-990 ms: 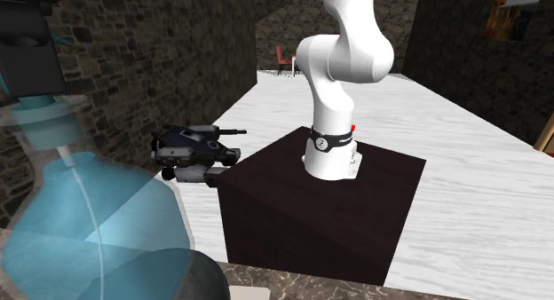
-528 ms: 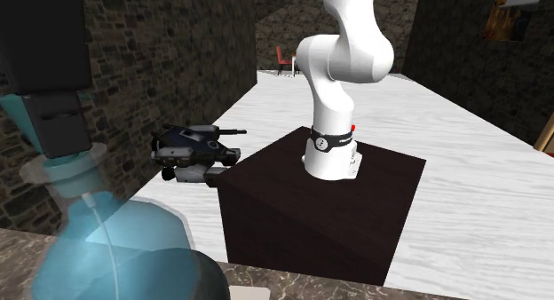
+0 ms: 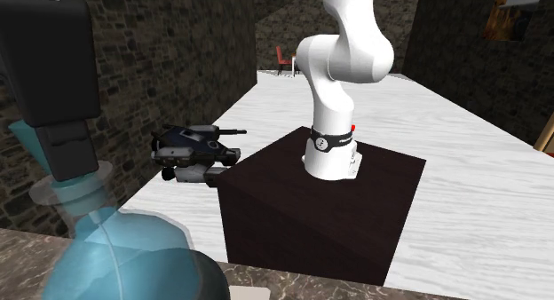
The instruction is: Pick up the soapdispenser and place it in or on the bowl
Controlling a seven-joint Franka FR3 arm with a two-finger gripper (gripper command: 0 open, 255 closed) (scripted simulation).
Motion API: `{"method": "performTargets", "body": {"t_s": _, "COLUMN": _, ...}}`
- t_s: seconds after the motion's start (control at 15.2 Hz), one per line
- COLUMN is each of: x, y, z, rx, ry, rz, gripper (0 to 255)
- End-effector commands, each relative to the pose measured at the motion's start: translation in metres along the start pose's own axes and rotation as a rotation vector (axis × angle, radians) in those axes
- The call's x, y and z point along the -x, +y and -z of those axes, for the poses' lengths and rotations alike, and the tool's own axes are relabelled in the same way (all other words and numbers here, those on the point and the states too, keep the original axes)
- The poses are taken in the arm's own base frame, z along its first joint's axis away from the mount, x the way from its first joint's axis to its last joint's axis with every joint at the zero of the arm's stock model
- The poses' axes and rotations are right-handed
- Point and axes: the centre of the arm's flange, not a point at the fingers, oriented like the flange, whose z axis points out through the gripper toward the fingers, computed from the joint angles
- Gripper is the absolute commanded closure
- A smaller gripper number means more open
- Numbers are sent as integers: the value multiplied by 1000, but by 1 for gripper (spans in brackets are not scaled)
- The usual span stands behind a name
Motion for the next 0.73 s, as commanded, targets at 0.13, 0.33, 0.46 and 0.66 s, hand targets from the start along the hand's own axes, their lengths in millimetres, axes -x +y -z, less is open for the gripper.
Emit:
{"method": "performTargets", "body": {"t_s": 0.13, "x": 0, "y": 0, "z": 0, "rx": 0, "ry": 1, "rz": 0, "gripper": 0}}
{"method": "performTargets", "body": {"t_s": 0.33, "x": 0, "y": 0, "z": 0, "rx": 0, "ry": 1, "rz": 0, "gripper": 0}}
{"method": "performTargets", "body": {"t_s": 0.46, "x": 0, "y": 0, "z": 0, "rx": 0, "ry": 1, "rz": 0, "gripper": 0}}
{"method": "performTargets", "body": {"t_s": 0.66, "x": 0, "y": 0, "z": 40, "rx": 0, "ry": 1, "rz": 0, "gripper": 0}}
